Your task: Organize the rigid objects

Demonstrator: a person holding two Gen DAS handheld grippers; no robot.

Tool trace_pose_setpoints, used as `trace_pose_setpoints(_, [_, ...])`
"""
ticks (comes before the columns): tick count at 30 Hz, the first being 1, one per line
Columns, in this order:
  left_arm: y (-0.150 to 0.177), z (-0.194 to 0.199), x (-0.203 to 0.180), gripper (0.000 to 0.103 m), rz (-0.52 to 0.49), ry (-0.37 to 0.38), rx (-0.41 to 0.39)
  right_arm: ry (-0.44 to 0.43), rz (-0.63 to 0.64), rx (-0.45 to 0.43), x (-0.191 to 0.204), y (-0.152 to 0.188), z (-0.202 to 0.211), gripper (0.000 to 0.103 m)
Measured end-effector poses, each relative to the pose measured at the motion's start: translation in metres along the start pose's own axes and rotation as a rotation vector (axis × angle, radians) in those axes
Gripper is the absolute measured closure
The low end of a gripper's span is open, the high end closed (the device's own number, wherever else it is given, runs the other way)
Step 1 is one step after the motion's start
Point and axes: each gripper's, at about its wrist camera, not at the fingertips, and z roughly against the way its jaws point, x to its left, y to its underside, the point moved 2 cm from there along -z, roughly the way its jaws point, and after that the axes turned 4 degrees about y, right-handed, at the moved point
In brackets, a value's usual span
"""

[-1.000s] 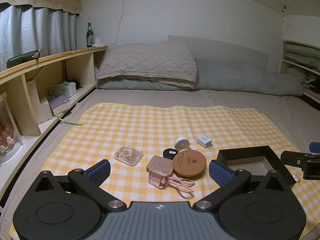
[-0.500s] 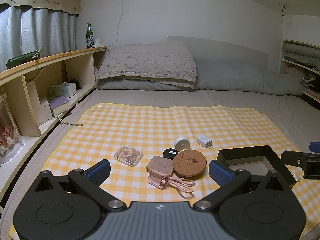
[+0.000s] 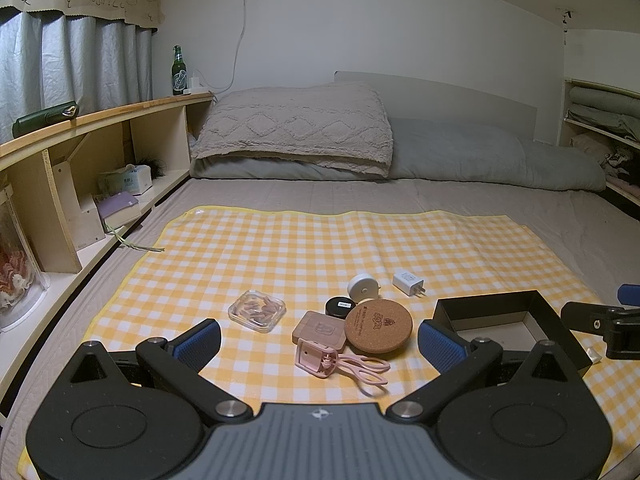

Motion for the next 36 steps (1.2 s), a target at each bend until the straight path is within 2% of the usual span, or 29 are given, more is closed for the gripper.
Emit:
trace_pose_setpoints(11, [-0.002,0.001,-0.001,0.0,0.002,0.002,-0.003,-0.005,0.0,-0.002,0.006,0.002,0.002,0.0])
trace_pose_setpoints(16, [-0.01,0.002,-0.004,0.0,0.003,0.034,-0.016,-0.021,-0.001,-0.019,0.0,-0.001,0.001,0.0])
trace_pose_setpoints(22, [-0.027,-0.01,-0.007,0.0,-0.023,0.033,-0.017,0.009,-0.007,0.003,-0.018,-0.027,-0.015,0.0])
trace_pose_setpoints(26, [-0.044,-0.03,-0.005,0.0,-0.025,0.041,0.012,0.071,-0.036,0.012,-0.042,-0.049,-0.032,0.0])
trace_pose_setpoints(29, [-0.056,-0.052,-0.002,0.0,-0.025,0.04,0.036,0.141,-0.057,0.055,-0.064,-0.061,-0.054,0.0])
trace_pose_setpoints(32, [-0.065,-0.077,-0.002,0.0,-0.027,0.046,0.065,0.171,-0.105,0.136,-0.087,-0.064,-0.081,0.0])
trace_pose_setpoints(34, [-0.069,-0.095,-0.003,0.0,-0.032,0.057,0.093,0.205,-0.132,0.195,-0.103,-0.059,-0.101,0.0])
trace_pose_setpoints(36, [-0.071,-0.114,-0.005,0.0,-0.042,0.074,0.114,0.235,-0.148,0.246,-0.115,-0.046,-0.117,0.006])
